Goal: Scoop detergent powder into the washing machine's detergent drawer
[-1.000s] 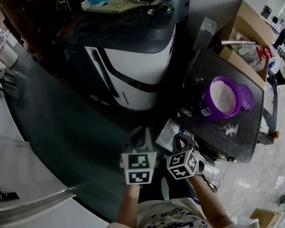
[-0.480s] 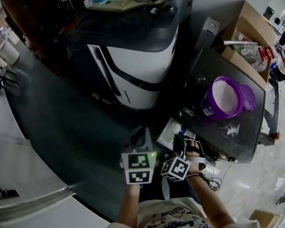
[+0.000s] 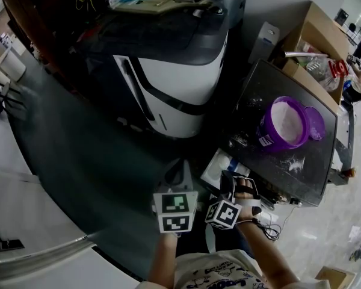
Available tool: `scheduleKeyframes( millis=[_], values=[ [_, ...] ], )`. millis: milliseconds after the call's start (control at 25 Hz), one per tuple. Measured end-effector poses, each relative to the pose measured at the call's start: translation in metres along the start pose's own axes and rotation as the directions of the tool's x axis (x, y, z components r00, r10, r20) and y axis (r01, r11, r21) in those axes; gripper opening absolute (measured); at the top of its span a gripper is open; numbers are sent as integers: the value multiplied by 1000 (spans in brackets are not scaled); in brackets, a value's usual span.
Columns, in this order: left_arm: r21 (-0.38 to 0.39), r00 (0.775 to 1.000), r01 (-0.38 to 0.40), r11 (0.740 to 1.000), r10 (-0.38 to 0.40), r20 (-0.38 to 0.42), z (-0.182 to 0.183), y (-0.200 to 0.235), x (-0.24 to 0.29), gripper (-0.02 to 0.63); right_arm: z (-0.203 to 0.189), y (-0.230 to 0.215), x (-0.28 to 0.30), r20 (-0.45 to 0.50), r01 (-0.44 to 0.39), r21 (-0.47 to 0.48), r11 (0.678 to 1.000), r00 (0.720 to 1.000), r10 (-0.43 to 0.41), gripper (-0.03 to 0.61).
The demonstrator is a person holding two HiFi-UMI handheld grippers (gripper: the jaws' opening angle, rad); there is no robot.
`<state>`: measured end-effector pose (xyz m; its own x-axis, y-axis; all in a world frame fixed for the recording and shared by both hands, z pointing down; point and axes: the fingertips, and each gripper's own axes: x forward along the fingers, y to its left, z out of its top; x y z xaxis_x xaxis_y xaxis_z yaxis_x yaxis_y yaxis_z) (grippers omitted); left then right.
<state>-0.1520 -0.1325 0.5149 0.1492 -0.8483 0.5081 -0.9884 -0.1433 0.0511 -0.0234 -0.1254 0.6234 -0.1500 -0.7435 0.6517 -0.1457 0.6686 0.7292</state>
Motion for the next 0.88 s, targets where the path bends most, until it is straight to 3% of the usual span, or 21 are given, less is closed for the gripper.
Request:
scheduleKeyframes(
  millis=[320, 560, 680, 880],
  values=[
    [-6, 1000, -4, 1000, 4, 4, 0, 6, -2, 2, -1, 0, 0, -1, 19, -4, 1000, 1000, -19, 18],
    [-7, 1000, -6, 1000, 6, 9, 2, 8, -2, 2, -1, -6, -4, 39, 5, 154, 988, 999, -11, 18],
    [-6, 1000, -5, 1000, 5, 21, 6, 7, -5, 2, -2, -15, -9, 69, -15, 292, 956, 998, -6, 18],
    [0, 999, -2, 1000, 2, 39, 14, 5, -9, 2, -1, -24, -20, 130, -72, 478, 875, 991, 10, 18]
  ],
)
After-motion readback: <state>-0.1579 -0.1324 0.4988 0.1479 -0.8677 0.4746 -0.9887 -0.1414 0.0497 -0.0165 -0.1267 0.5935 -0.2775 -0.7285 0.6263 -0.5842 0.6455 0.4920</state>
